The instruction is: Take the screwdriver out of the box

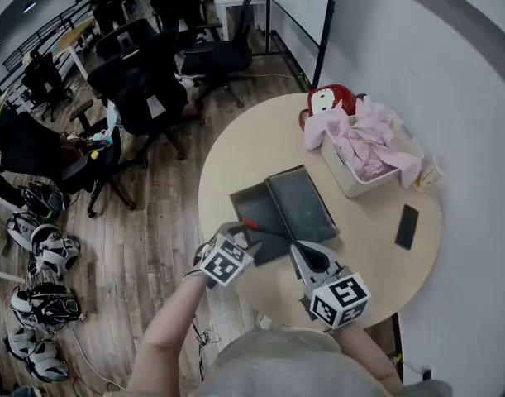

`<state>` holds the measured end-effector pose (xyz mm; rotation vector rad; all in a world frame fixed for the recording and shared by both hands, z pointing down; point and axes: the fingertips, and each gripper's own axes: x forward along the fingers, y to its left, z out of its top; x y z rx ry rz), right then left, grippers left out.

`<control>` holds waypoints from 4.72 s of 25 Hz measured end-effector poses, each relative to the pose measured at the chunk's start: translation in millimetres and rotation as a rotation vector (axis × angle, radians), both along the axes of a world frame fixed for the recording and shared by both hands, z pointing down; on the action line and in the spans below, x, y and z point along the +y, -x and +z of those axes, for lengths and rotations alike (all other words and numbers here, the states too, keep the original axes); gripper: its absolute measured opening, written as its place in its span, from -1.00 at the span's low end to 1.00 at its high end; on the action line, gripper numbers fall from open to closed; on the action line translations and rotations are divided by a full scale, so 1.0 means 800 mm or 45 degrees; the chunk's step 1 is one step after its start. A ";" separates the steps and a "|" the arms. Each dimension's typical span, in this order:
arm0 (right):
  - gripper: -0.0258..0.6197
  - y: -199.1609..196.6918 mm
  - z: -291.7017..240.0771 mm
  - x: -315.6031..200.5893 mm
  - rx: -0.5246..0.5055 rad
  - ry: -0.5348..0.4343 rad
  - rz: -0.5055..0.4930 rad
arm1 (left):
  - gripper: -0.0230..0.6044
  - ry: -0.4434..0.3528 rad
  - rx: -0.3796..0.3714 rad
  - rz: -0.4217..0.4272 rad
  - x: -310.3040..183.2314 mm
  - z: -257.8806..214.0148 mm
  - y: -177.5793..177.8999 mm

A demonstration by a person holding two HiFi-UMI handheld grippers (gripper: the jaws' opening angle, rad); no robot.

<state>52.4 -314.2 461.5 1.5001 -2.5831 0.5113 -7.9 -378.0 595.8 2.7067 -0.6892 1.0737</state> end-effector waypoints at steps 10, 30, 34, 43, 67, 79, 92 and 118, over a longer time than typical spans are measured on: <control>-0.92 -0.015 0.021 -0.015 -0.026 0.058 0.022 | -0.18 -0.025 -0.464 0.477 -0.040 0.069 -0.016; -0.92 -0.040 0.043 -0.032 -0.061 0.118 0.078 | -0.62 0.013 -0.895 0.995 -0.035 0.132 -0.031; -0.92 -0.035 0.045 -0.032 -0.060 0.119 0.068 | -0.64 -0.032 -0.894 1.020 -0.033 0.132 -0.033; -0.92 -0.031 0.038 -0.020 -0.051 0.112 0.062 | -0.66 -0.158 -0.940 1.022 -0.045 0.105 -0.028; -0.92 0.023 0.010 0.042 -0.042 0.029 -0.077 | -0.66 -0.235 -0.770 0.515 -0.019 0.011 0.072; -0.92 0.025 0.002 0.114 -0.021 -0.009 -0.050 | -0.66 -0.171 -0.331 0.144 0.075 -0.037 0.080; -0.92 0.039 -0.006 0.192 -0.008 -0.039 -0.048 | -0.66 -0.235 0.159 -0.226 0.178 -0.117 0.089; -0.92 0.049 -0.015 0.245 -0.018 -0.119 0.005 | -0.66 -0.258 0.655 -0.620 0.308 -0.169 0.099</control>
